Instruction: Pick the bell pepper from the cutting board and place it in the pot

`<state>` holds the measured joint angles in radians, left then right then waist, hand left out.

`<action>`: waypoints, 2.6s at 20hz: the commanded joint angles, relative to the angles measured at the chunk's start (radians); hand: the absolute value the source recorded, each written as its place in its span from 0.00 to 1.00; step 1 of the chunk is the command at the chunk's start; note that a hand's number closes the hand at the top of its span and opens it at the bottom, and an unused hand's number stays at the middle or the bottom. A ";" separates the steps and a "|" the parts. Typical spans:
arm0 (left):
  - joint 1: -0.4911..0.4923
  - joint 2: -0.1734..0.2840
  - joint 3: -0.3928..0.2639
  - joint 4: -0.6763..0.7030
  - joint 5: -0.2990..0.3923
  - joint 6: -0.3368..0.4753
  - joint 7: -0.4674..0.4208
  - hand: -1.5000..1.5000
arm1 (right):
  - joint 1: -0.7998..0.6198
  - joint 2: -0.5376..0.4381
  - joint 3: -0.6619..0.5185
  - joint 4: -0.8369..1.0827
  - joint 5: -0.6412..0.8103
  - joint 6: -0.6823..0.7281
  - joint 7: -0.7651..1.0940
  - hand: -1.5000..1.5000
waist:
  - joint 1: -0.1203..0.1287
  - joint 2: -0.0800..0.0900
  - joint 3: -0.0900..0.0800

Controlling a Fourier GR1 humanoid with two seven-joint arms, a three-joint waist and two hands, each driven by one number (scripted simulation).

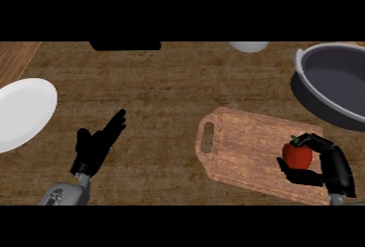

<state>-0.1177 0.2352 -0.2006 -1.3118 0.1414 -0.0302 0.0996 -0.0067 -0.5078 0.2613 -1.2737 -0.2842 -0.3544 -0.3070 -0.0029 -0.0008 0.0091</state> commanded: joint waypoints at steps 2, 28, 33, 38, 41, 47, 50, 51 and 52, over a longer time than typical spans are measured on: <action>0.007 -0.002 0.009 0.000 0.011 -0.001 -0.002 0.50 | 0.001 -0.220 -0.087 0.042 -0.059 0.272 -0.134 1.00 | -0.017 0.005 0.008; -0.045 -0.017 -0.031 0.000 -0.011 -0.042 0.006 0.50 | -0.273 -0.735 -0.303 0.697 0.065 0.792 -0.685 1.00 | 0.092 0.026 0.000; -0.071 -0.040 -0.040 0.029 -0.026 -0.035 0.012 0.50 | -0.397 -0.711 -0.204 0.700 0.206 0.723 -0.668 1.00 | 0.088 0.027 -0.003; -0.080 -0.045 -0.037 -0.008 -0.030 -0.018 0.045 0.50 | -0.551 -0.639 -0.117 0.728 0.330 0.647 -0.575 1.00 | 0.103 0.025 -0.005; -0.072 -0.025 -0.030 -0.018 -0.015 -0.055 0.039 0.50 | -0.620 -0.574 -0.071 0.768 0.406 0.597 -0.581 1.00 | 0.104 0.026 -0.005; -0.080 -0.021 -0.007 -0.009 -0.003 -0.062 0.040 0.50 | -0.701 -0.549 0.036 0.819 0.630 0.326 -0.539 1.00 | 0.086 0.024 -0.006; -0.056 -0.033 -0.018 -0.017 -0.030 -0.029 0.039 0.50 | -0.735 -0.466 0.100 0.869 0.731 0.233 -0.477 1.00 | 0.085 0.023 -0.006; -0.049 -0.053 -0.041 -0.007 -0.049 -0.024 0.010 0.50 | -0.774 -0.457 0.129 0.889 0.763 0.287 -0.433 1.00 | 0.084 0.023 -0.007; -0.065 -0.041 -0.023 0.013 -0.037 -0.035 0.028 0.50 | -0.788 -0.435 0.146 0.923 0.781 0.326 -0.405 1.00 | 0.083 0.025 -0.007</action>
<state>-0.1731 0.2011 -0.2265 -1.3183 0.1101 -0.0677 0.1262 -0.7325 -1.0067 0.3337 -0.4163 0.3910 -0.0228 -0.7904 0.0860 0.0234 0.0028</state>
